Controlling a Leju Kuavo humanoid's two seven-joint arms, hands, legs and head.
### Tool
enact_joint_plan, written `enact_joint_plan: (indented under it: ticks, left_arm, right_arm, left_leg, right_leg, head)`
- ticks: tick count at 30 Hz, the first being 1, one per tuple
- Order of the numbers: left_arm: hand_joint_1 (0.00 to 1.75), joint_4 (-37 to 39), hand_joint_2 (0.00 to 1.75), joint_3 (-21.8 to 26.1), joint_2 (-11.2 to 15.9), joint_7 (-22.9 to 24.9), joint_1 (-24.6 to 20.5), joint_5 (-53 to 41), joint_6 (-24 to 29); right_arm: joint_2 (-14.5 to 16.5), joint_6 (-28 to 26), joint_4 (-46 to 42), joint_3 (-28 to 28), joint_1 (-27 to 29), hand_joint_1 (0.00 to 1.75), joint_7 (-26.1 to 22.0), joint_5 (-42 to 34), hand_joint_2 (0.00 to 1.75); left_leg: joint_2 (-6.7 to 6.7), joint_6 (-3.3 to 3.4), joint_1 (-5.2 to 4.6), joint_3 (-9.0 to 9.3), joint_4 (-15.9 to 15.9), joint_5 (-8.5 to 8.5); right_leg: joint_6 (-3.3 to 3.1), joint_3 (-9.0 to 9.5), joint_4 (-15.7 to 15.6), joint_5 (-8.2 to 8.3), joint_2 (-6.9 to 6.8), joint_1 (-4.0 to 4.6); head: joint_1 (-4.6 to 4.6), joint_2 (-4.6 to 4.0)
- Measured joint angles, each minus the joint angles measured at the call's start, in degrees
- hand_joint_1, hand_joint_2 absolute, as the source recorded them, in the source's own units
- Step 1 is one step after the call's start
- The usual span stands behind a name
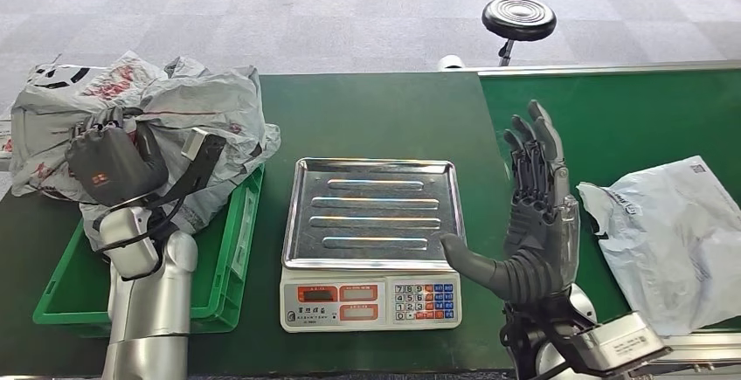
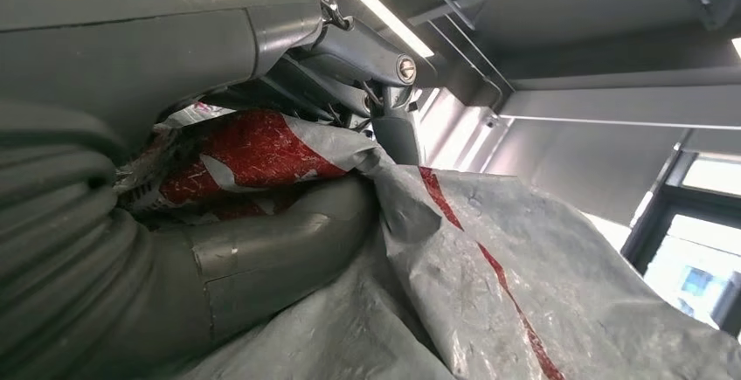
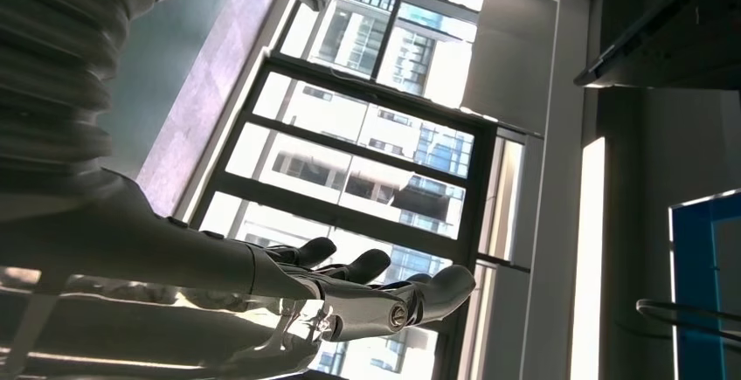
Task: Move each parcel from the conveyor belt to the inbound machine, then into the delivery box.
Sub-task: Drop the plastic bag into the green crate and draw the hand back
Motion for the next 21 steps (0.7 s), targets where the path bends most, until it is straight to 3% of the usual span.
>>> enact_joint_plan:
  ticks: [2, 5, 6, 9, 12, 14, 16, 18, 21]
  left_arm:
    - [1.75, -0.8, 1.75, 0.8, -0.2, 0.1, 0.3, 0.0, 0.0]
    - [0.44, -1.5, 1.75, 1.4, -0.3, 0.7, 0.4, -0.1, 0.0]
    - [0.0, -1.5, 1.31, 1.6, -0.3, 1.6, 0.4, -0.2, 0.0]
    - [0.0, -0.1, 0.0, 1.7, 0.4, 7.5, 0.3, -0.4, 0.0]
    - [0.0, 3.5, 0.0, 1.7, 1.8, 13.2, 0.3, -0.4, 0.0]
    - [0.0, 3.9, 0.0, 1.7, 2.2, 11.3, 0.6, 0.0, 0.0]
    - [0.0, 1.8, 0.0, 1.9, 1.7, 4.9, 1.2, 1.8, 0.0]
    - [0.0, -1.4, 0.0, 3.1, 0.0, -5.7, 1.7, 6.8, 0.0]
    - [0.0, -5.6, 0.0, 5.2, -3.4, -20.9, 2.0, 18.0, 0.0]
  right_arm:
    - [0.0, 0.0, 0.2, 0.0, -0.1, 0.0, 0.0, 0.0, 1.75]
    - [0.0, 0.0, 0.5, 0.0, -0.2, 0.0, 0.0, 0.0, 1.75]
    - [0.0, 0.0, 0.6, 0.0, -0.2, 0.0, 0.0, 0.0, 1.75]
    - [0.0, 0.1, 0.7, 0.0, -0.2, 0.0, 0.0, 0.0, 1.75]
    - [0.0, -1.3, 0.7, 0.0, -0.2, 0.0, 1.0, 2.0, 1.75]
    - [0.0, -7.6, 1.3, -0.5, -0.4, 0.0, 5.6, 10.5, 1.75]
    - [0.2, -18.3, 3.2, -1.8, -1.4, 0.0, 14.7, 25.9, 1.75]
    - [0.5, -28.4, 6.7, -4.1, -2.9, 0.0, 26.5, 43.6, 1.75]
    - [-0.4, -36.4, 13.6, -8.3, -5.8, 0.0, 44.5, 61.9, 1.75]
  left_leg:
    - [0.0, 0.0, 0.0, 0.0, 0.0, 0.0]
    - [0.0, 0.0, 0.0, 0.0, 0.0, 0.0]
    - [0.0, 0.0, 0.0, 0.0, 0.0, 0.0]
    - [0.01, 0.0, 0.0, 0.01, 0.0, 0.0]
    - [0.08, -0.01, 0.0, 0.0, 0.0, 0.0]
    - [0.08, -0.01, 0.02, -0.03, 0.0, 0.0]
    - [0.04, -0.01, 0.05, -0.05, 0.0, 0.01]
    - [0.03, 0.0, 0.03, -0.06, 0.0, 0.01]
    - [0.02, 0.02, -0.03, -0.05, 0.0, 0.0]
  right_leg:
    - [0.0, 0.0, 0.0, 0.0, -0.01, 0.0]
    - [0.0, 0.0, 0.0, 0.0, 0.0, 0.0]
    - [0.0, 0.0, 0.0, 0.0, 0.0, 0.0]
    - [-0.01, -0.02, 0.0, 0.0, 0.0, 0.0]
    - [-0.02, -0.07, 0.0, 0.01, 0.06, 0.03]
    - [-0.03, -0.06, 0.0, 0.01, 0.06, 0.07]
    - [-0.03, -0.05, 0.0, 0.02, 0.02, 0.07]
    - [-0.01, -0.04, 0.0, 0.03, 0.0, 0.04]
    - [0.05, 0.0, 0.0, 0.07, 0.0, -0.04]
  head:
    - [0.0, 0.0]
    - [0.0, 0.0]
    - [0.0, 0.0]
    - [0.0, 0.0]
    - [-0.01, 0.0]
    - [-0.01, 0.0]
    - [-0.01, 0.0]
    - [0.01, 0.0]
    - [0.01, 0.0]
